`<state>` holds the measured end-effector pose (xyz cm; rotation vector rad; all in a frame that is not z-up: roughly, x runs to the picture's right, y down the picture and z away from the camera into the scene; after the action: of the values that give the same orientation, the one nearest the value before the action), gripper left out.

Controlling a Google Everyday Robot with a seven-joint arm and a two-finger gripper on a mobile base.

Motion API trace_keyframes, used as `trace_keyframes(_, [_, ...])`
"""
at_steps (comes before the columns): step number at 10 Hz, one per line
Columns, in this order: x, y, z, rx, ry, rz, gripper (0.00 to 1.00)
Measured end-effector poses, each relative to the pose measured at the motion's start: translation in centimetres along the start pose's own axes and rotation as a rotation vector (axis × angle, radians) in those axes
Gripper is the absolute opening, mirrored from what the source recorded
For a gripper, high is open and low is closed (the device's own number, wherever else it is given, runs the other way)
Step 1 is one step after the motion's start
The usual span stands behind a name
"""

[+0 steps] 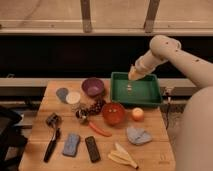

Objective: Place fork in purple bowl

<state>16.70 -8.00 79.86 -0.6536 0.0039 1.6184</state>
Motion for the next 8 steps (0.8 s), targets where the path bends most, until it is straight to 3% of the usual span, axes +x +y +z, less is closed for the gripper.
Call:
trace_keyframes(1, [-1.9, 0.9, 0.2, -0.044, -0.056, 0.000, 0.00])
trace_keyframes(2, [-2.8, 1.4, 0.4, -0.064, -0.092, 0.000, 0.00])
trace_keyframes(8, [-3.1, 1.5, 0.4, -0.071, -0.103, 0.000, 0.00])
